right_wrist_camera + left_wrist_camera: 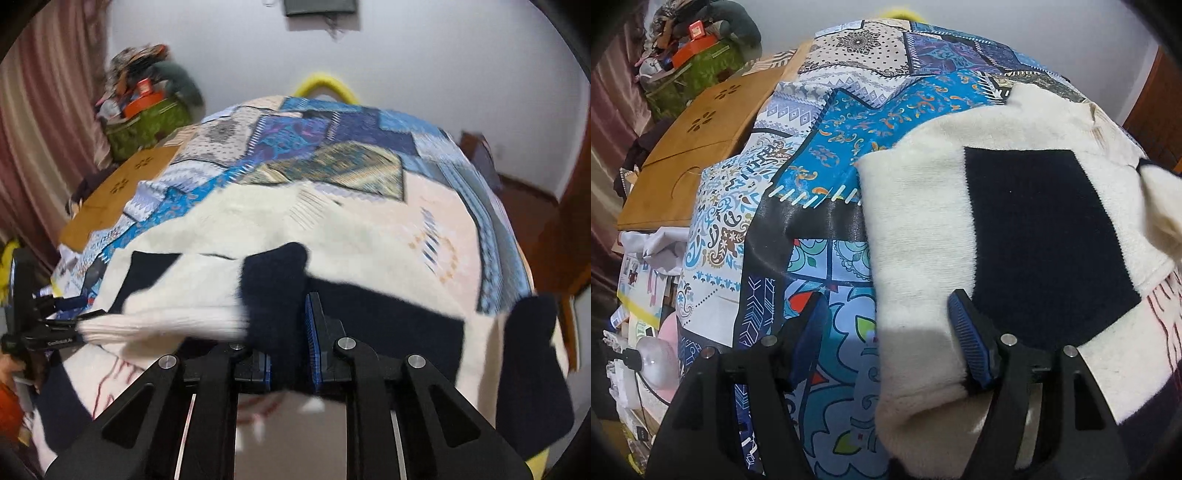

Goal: Fold small clothes

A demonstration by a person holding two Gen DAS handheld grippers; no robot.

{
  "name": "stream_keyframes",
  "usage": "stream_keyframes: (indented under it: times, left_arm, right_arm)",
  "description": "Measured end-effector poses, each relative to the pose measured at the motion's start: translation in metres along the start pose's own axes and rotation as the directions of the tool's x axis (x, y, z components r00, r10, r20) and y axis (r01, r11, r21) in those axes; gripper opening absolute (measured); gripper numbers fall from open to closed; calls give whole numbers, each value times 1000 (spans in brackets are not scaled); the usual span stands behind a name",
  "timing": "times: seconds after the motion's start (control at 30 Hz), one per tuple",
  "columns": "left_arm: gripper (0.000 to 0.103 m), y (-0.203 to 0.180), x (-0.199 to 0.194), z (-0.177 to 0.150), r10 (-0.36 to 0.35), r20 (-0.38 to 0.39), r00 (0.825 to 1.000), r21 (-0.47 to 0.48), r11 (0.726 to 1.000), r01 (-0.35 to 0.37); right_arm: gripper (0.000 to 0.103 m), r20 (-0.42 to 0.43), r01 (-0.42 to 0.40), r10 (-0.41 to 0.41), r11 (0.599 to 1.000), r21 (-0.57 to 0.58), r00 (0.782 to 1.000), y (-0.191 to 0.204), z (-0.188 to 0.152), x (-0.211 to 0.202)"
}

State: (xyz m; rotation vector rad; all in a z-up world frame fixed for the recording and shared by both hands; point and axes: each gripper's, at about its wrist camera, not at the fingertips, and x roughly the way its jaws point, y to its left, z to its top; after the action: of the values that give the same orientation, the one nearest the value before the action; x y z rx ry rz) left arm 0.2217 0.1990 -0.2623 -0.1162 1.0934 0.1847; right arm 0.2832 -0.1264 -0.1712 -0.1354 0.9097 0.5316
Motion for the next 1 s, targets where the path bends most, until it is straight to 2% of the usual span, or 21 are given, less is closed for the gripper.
stream_keyframes:
  times: [0.4, 0.67, 0.9, 1.0]
  left_arm:
    - [73, 1, 0, 0, 22, -3, 1000, -5, 1000, -22]
    - [75, 0, 0, 1, 41, -3, 999, 2, 999, -41]
    - [74, -9, -10, 6, 97, 14, 995, 54, 994, -98]
    - [73, -15, -24, 17, 84, 36, 996, 54, 995, -86]
  right_arm:
    - [12, -28, 65, -63, 995, 70, 998, -48, -36, -19]
    - [12, -25, 55, -53, 994, 91, 998, -60, -45, -28]
    - [12, 41, 121, -126, 986, 111, 991, -89, -43, -68]
    - [12, 78, 157, -166, 981, 114, 983, -105, -40, -92]
